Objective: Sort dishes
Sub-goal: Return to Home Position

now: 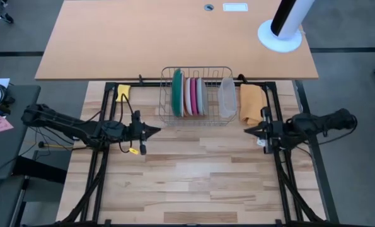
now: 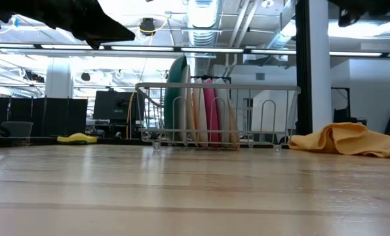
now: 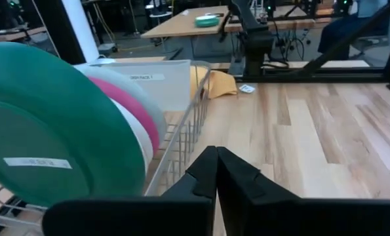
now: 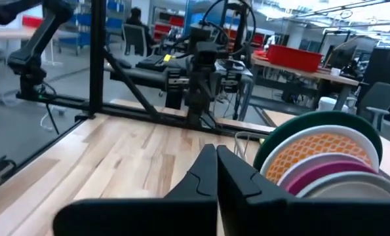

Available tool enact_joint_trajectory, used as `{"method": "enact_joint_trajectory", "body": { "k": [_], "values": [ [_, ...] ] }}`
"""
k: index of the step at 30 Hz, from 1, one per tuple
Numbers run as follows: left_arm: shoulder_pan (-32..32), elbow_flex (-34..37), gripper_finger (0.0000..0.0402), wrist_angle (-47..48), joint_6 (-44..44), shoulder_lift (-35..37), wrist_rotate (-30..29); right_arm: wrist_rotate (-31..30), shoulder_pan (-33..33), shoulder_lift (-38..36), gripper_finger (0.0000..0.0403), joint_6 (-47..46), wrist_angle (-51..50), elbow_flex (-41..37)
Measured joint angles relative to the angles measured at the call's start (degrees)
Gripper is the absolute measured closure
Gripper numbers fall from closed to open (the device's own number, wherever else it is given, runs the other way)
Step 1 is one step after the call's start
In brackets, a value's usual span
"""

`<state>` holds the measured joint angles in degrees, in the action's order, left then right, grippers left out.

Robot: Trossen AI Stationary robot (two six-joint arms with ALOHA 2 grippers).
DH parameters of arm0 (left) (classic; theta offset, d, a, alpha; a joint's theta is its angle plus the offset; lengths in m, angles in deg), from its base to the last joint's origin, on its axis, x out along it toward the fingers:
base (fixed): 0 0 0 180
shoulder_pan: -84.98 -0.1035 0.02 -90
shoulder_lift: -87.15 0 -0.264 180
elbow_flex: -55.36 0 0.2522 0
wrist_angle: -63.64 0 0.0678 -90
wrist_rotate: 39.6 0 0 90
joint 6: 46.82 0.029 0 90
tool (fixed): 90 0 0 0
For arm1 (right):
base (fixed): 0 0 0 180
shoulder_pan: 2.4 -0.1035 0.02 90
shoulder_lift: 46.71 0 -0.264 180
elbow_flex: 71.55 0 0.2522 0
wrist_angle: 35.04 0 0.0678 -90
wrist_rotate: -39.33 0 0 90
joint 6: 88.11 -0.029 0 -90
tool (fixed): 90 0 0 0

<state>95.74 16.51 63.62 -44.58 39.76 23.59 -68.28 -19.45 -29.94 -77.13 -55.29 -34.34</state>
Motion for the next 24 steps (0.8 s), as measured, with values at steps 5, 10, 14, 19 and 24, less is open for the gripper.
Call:
{"method": "enact_joint_trajectory", "body": {
  "k": [5,10,14,19,24],
  "values": [
    [-1.4,1.2,0.0401,-0.7,0.5,0.4,2.3,8.5,7.1,-1.1,0.0402,-0.5,8.3,-6.3],
    [-3.0,5.1,0.0401,-5.3,1.4,0.3,3.9,12.5,12.4,0.0,0.0403,-2.8,16.5,-11.4],
    [-4.6,7.9,0.0401,-7.3,0.5,0.3,4.6,17.0,15.2,0.8,0.0403,-4.7,17.7,-13.9],
    [-6.7,9.5,0.0401,-8.1,0.0,0.3,6.3,19.3,16.3,0.8,0.0403,-8.0,19.4,-17.1],
    [-7.9,11.1,0.0401,-10.0,-0.6,0.4,8.6,18.8,16.1,0.8,0.0403,-8.0,27.1,-21.1]
  ]
}}
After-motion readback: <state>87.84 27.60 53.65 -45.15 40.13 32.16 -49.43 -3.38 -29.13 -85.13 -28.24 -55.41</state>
